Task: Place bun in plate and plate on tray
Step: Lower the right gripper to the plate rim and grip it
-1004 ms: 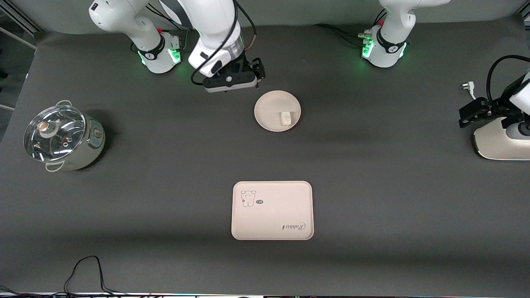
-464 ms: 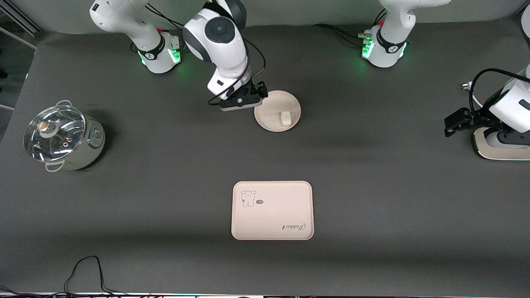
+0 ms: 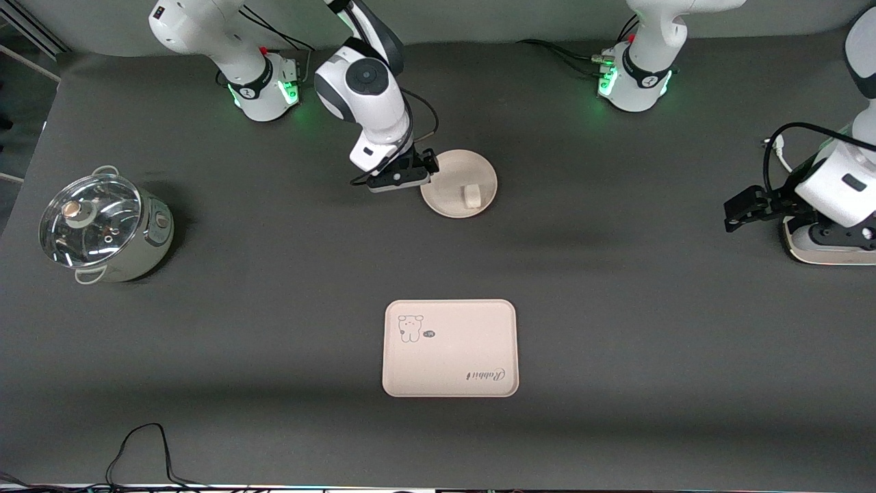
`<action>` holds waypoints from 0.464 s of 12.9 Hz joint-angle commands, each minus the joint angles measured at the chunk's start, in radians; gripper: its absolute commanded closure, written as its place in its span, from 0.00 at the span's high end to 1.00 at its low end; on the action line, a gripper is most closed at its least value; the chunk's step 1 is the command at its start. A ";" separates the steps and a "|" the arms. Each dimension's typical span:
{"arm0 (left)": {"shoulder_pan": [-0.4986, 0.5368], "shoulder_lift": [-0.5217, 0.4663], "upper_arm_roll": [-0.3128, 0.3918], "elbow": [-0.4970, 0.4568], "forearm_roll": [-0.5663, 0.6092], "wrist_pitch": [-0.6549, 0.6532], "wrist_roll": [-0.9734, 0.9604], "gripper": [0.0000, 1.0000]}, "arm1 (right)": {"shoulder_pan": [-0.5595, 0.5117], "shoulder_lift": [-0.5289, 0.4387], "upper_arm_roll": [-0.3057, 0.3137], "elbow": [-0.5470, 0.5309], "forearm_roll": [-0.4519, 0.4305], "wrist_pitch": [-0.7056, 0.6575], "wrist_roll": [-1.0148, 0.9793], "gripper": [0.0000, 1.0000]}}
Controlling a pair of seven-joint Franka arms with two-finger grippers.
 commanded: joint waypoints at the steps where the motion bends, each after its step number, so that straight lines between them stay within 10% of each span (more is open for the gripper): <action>1: -0.018 -0.013 0.018 -0.026 -0.009 0.014 -0.026 1.00 | 0.047 0.053 -0.013 -0.017 0.060 0.091 0.017 1.00; 6: -0.005 -0.030 0.020 -0.023 -0.008 -0.023 -0.029 1.00 | 0.067 0.158 -0.006 -0.061 0.147 0.270 0.018 1.00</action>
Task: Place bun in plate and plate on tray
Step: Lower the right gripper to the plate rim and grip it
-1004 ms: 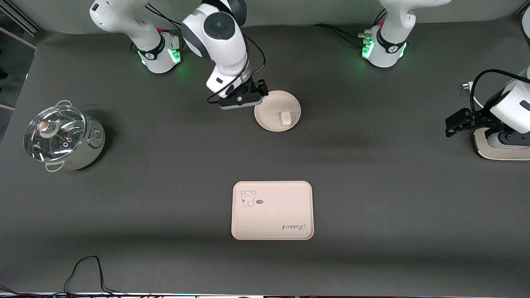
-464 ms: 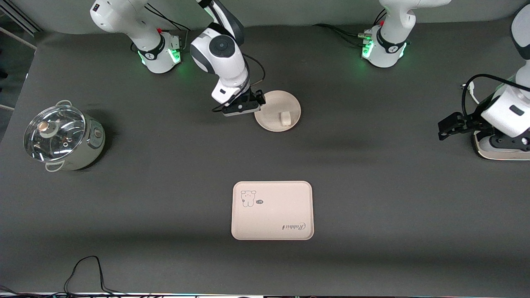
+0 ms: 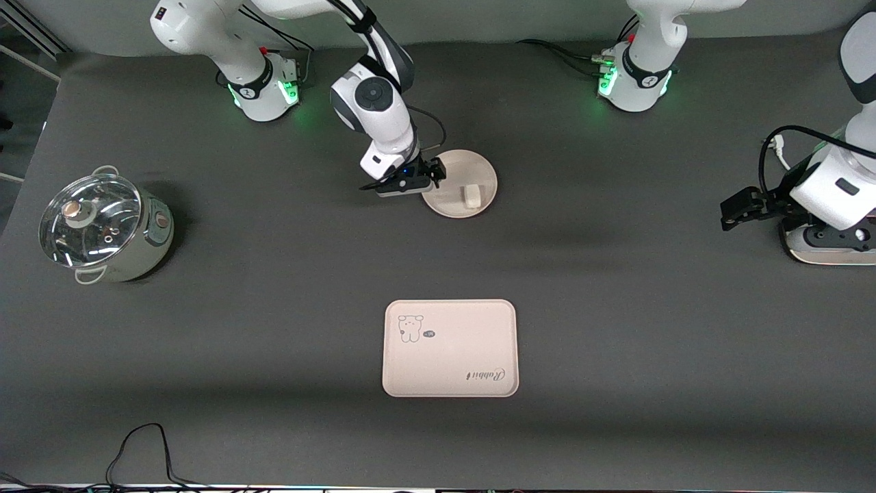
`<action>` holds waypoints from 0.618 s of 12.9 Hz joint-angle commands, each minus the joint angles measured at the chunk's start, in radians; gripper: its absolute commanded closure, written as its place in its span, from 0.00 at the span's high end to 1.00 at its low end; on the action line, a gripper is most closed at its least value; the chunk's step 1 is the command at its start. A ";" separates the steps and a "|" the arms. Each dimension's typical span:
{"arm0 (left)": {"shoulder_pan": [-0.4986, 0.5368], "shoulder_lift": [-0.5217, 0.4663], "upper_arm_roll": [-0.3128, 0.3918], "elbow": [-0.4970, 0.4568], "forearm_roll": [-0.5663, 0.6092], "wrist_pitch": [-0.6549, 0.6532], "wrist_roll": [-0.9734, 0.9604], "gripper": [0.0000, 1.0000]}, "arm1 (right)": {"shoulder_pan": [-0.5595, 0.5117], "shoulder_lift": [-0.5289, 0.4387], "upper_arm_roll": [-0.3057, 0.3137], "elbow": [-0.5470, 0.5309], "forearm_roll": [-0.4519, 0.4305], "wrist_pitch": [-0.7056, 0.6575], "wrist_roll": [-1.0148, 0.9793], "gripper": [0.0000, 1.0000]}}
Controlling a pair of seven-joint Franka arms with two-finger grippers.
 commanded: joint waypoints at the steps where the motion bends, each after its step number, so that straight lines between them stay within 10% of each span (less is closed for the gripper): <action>1: -0.004 -0.018 0.009 -0.012 -0.009 -0.006 -0.014 1.00 | 0.022 0.031 -0.005 -0.012 0.036 0.053 0.016 1.00; 5: -0.010 -0.023 0.006 -0.005 0.017 -0.047 -0.046 1.00 | 0.027 0.039 0.010 -0.010 0.095 0.053 0.016 1.00; 8: -0.005 -0.031 0.007 0.014 0.028 -0.055 -0.046 1.00 | 0.026 0.039 0.010 -0.010 0.096 0.050 0.016 0.68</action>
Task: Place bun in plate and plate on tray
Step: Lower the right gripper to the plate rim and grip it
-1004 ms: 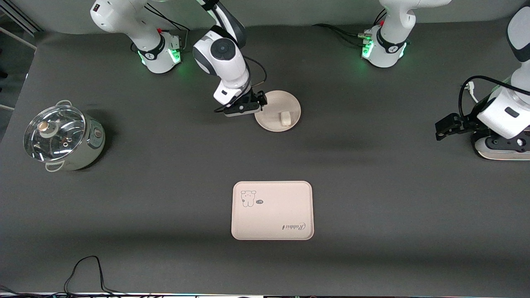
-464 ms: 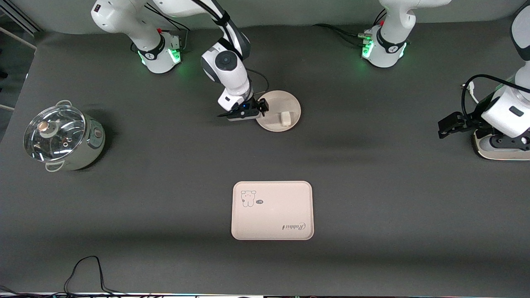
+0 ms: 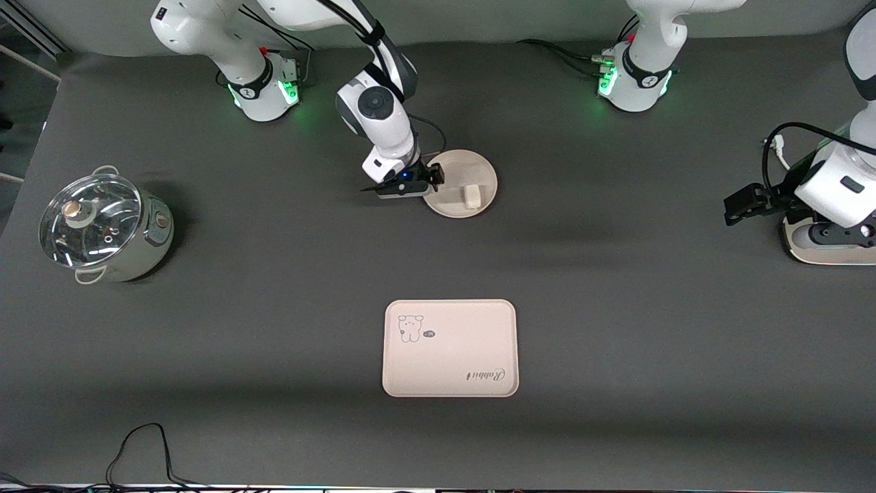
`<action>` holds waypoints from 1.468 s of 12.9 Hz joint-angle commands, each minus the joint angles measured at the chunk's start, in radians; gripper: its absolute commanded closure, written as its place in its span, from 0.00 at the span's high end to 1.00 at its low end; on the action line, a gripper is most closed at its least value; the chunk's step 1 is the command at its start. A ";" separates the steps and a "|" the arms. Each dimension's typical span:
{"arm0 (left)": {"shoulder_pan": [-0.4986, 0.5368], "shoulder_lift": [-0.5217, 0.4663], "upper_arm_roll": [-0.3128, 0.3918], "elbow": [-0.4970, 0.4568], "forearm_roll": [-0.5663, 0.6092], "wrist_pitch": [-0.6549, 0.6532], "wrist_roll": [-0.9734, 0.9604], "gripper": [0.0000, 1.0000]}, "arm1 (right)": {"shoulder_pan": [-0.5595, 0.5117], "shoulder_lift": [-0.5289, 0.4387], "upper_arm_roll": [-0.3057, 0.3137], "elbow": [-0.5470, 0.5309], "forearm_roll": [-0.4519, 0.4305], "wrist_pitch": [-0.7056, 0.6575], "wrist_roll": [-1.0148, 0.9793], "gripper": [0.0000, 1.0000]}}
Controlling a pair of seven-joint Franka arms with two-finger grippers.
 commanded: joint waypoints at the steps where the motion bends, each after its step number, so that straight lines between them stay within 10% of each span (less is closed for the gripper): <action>1: -0.005 -0.025 0.004 0.015 0.016 -0.017 -0.018 1.00 | 0.017 -0.005 -0.006 -0.001 0.025 0.009 0.015 0.58; 10: -0.003 -0.016 0.006 0.024 0.026 0.023 -0.019 1.00 | 0.016 -0.011 -0.006 0.000 0.025 0.006 0.015 0.09; 19: -0.008 -0.019 0.004 0.027 0.025 0.026 -0.019 1.00 | -0.006 -0.162 -0.019 0.006 0.025 -0.143 -0.049 0.05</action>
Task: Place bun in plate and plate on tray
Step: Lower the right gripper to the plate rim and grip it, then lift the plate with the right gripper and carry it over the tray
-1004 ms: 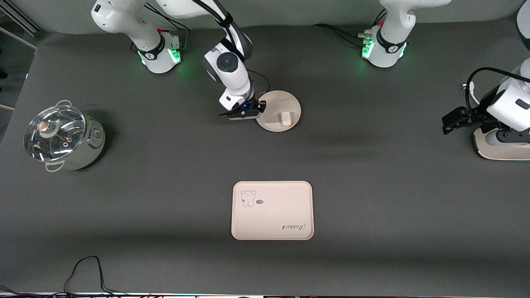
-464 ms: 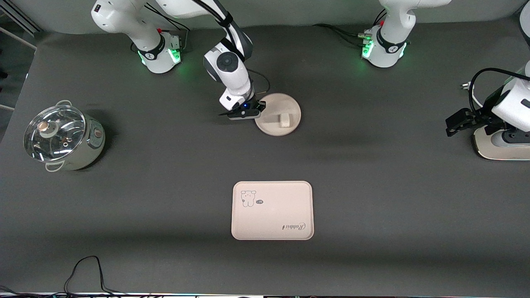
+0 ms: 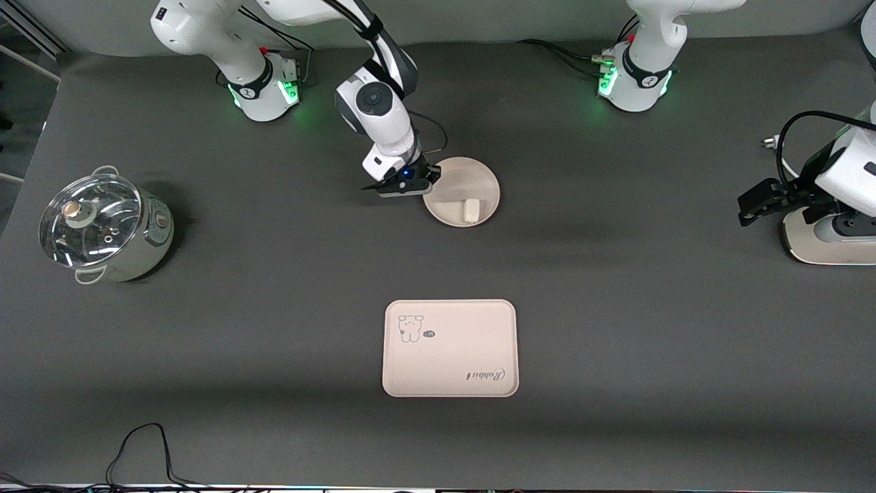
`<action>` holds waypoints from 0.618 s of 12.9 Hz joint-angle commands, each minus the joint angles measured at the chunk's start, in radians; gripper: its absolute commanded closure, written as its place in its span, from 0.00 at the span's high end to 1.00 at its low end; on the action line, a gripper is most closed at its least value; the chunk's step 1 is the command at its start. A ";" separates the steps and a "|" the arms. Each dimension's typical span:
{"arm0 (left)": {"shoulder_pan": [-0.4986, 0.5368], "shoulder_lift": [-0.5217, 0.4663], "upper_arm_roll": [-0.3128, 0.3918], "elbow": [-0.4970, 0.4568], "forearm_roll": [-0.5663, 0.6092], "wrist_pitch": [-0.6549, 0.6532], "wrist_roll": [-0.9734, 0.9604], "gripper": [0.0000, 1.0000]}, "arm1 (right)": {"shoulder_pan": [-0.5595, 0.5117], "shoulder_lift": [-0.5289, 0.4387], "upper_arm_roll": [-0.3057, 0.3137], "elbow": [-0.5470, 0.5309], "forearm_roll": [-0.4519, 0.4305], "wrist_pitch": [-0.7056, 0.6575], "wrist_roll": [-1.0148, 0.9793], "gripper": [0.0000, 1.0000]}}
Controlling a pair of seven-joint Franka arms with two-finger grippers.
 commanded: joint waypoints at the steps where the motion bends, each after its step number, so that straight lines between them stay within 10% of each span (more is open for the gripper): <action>1: -0.005 -0.002 0.000 0.008 0.012 0.003 -0.016 1.00 | -0.017 -0.153 -0.010 -0.010 0.024 -0.130 -0.074 0.05; 8: -0.020 0.001 -0.015 0.007 -0.002 -0.007 -0.005 1.00 | -0.062 -0.214 -0.022 0.036 0.024 -0.164 -0.171 0.05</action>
